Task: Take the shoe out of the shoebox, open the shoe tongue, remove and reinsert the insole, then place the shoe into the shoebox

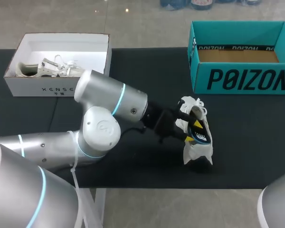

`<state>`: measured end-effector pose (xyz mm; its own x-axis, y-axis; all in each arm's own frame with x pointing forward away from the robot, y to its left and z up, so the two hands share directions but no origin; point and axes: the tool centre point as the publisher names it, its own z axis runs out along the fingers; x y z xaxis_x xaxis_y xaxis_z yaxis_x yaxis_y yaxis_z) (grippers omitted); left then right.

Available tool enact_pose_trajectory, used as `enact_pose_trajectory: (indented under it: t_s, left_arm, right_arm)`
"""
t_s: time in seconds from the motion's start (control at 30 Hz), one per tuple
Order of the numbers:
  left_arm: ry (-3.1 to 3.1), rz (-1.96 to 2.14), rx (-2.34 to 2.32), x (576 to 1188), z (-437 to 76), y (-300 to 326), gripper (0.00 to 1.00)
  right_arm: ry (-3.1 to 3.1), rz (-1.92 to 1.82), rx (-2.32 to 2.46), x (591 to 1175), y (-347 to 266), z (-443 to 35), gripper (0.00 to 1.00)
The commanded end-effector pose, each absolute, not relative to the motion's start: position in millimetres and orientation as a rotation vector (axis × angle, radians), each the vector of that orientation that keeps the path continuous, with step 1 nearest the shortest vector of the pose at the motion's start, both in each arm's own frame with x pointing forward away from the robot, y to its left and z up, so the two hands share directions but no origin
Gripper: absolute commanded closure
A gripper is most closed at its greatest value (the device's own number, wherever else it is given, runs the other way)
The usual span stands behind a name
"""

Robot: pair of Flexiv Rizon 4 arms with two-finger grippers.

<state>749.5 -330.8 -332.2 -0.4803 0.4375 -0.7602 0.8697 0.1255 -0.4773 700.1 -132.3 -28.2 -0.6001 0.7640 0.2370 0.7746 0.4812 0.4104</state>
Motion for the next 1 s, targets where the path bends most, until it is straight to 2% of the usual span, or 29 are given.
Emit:
enact_pose_trajectory:
  t_s: [0.03, 0.13, 0.17, 0.8, 1.0]
  left_arm:
    - [1.976, -1.324, 1.262, 739.8, -331.1, -330.0, 0.69]
    - [1.977, -1.343, 1.273, 733.3, -333.4, -333.8, 0.89]
    - [1.975, -1.347, 1.278, 731.7, -334.1, -335.1, 1.00]
    - [1.941, -1.294, 1.422, 768.7, -349.4, -338.2, 1.00]
    - [1.951, -1.338, 1.432, 756.5, -353.7, -345.7, 1.00]
  right_arm:
    - [-2.682, -0.753, -1.393, 702.9, -132.3, -27.1, 0.00]
    - [-2.682, -0.753, -1.393, 702.9, -132.3, -27.1, 0.00]
    - [-2.682, -0.753, -1.393, 702.9, -132.3, -27.1, 0.00]
    - [-2.682, -0.753, -1.393, 702.9, -132.3, -27.1, 0.00]
    - [-2.682, -0.753, -1.393, 702.9, -132.3, -27.1, 0.00]
